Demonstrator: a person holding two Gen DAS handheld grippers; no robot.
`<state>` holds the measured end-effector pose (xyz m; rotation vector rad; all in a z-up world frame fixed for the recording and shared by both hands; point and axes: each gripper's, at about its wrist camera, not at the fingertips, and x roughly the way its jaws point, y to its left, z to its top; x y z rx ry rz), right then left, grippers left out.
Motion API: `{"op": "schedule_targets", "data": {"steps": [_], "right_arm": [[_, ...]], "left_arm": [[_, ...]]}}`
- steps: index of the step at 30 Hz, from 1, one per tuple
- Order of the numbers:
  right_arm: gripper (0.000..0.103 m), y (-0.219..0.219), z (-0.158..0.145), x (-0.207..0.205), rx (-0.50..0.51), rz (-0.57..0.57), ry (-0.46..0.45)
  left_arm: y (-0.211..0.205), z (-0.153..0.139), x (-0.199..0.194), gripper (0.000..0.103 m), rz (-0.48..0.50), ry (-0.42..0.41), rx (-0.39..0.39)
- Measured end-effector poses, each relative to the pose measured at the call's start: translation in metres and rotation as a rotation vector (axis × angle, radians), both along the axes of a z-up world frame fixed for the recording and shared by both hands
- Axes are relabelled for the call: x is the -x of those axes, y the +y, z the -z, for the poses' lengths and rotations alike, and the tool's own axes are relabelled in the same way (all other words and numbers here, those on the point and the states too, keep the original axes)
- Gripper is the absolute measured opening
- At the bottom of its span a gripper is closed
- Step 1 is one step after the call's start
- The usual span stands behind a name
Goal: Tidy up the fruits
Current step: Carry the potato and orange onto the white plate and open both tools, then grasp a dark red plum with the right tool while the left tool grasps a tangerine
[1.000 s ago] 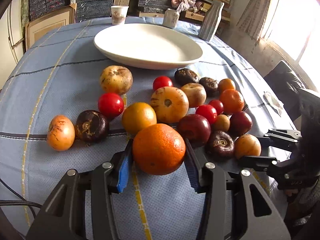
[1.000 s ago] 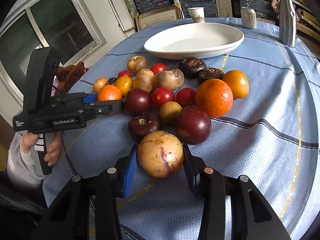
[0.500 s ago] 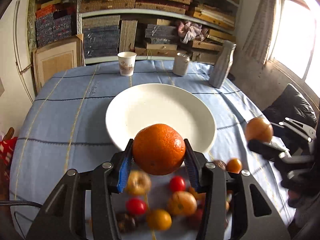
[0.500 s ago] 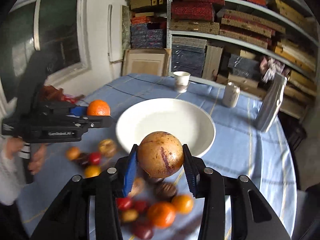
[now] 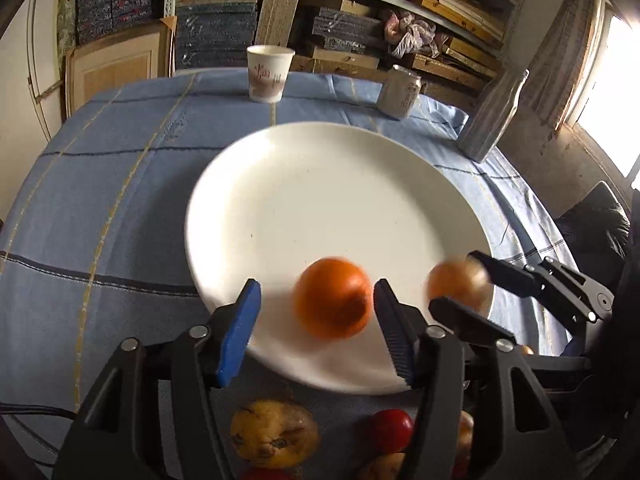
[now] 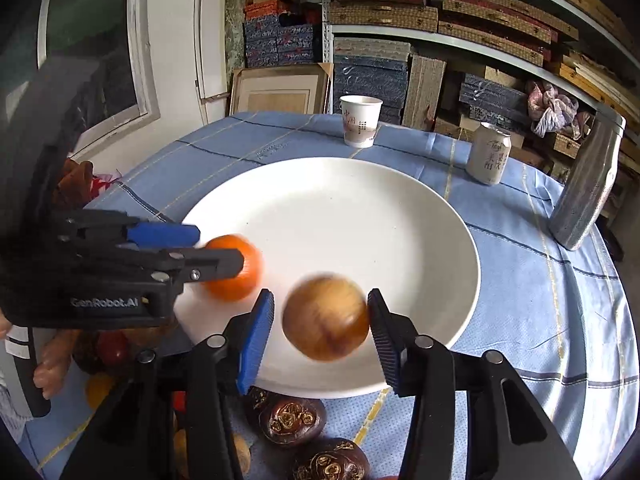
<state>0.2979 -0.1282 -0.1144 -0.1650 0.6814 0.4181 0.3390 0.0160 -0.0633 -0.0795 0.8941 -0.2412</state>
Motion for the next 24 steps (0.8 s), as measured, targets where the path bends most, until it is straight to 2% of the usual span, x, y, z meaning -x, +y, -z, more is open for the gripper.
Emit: {"op": "schedule_targets", "data": {"steps": [6,11,13,15,16,17,18,19,22,24], "right_arm": [[0.049,-0.009,-0.013,0.012,-0.054,0.012,-0.02],[0.049,-0.05,-0.065,0.016,-0.183,0.089,-0.055],[0.049,-0.076,-0.09,0.017,-0.258,0.131,-0.072],[0.049,-0.107,-0.117,0.033,-0.348,0.148,-0.115],[0.05,-0.114,-0.123,0.043,-0.356,0.139,-0.135],[0.056,-0.12,-0.126,0.062,-0.339,0.127,-0.162],[0.064,-0.122,-0.122,0.079,-0.311,0.12,-0.185],[0.066,-0.123,-0.116,0.091,-0.293,0.12,-0.199],[0.067,-0.13,-0.074,0.129,-0.268,0.108,-0.196],[0.067,-0.132,-0.05,0.136,-0.309,0.116,-0.165]], "left_arm": [[0.008,-0.025,0.017,0.058,-0.019,-0.056,0.019],[0.033,-0.05,0.04,0.06,-0.074,-0.09,0.056],[0.042,-0.057,0.051,0.06,-0.088,-0.103,0.045],[0.05,-0.06,0.072,0.069,-0.086,-0.12,0.009],[0.054,-0.058,0.082,0.071,-0.086,-0.129,-0.014],[0.058,-0.054,0.095,0.073,-0.09,-0.138,-0.042],[0.063,-0.048,0.109,0.073,-0.092,-0.144,-0.065],[0.069,-0.041,0.123,0.073,-0.091,-0.143,-0.077],[0.086,-0.017,0.15,0.073,-0.124,-0.122,-0.082],[0.093,-0.004,0.159,0.073,-0.144,-0.108,-0.084]]}}
